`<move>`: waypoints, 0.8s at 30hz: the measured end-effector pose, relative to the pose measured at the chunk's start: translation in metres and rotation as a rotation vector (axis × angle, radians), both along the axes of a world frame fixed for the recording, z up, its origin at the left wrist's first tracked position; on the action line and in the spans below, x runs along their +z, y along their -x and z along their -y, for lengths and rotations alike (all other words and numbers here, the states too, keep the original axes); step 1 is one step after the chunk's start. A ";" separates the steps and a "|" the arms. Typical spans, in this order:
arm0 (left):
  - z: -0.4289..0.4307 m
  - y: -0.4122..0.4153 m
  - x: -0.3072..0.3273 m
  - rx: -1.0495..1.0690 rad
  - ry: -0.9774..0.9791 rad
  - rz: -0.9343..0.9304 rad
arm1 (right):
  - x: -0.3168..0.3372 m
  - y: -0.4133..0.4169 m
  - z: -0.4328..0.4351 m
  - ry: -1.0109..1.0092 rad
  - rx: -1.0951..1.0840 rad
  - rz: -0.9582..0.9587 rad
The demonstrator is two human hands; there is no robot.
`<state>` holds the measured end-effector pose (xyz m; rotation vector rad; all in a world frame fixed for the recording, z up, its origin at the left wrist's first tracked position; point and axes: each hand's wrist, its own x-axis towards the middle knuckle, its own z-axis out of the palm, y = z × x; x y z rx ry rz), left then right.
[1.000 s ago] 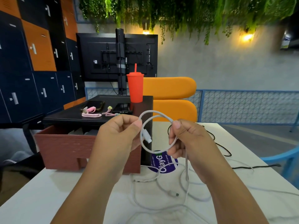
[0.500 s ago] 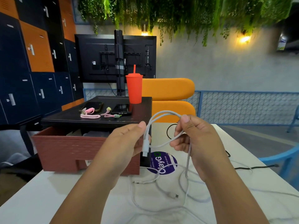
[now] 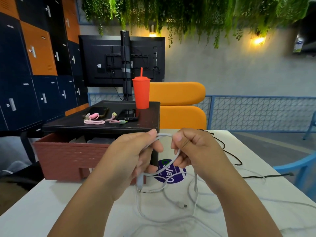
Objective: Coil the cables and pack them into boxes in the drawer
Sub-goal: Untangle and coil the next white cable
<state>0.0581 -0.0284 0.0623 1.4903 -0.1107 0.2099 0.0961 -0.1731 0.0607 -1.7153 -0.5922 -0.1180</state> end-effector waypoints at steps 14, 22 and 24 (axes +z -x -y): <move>-0.022 -0.002 0.007 -0.182 0.784 0.167 | 0.000 -0.014 0.036 0.212 -0.310 0.137; -0.010 -0.008 -0.001 -0.099 0.637 0.268 | 0.013 0.014 0.026 0.808 -0.268 0.299; -0.006 -0.012 -0.005 -0.008 0.433 0.261 | 0.019 0.025 0.016 0.846 -0.200 0.308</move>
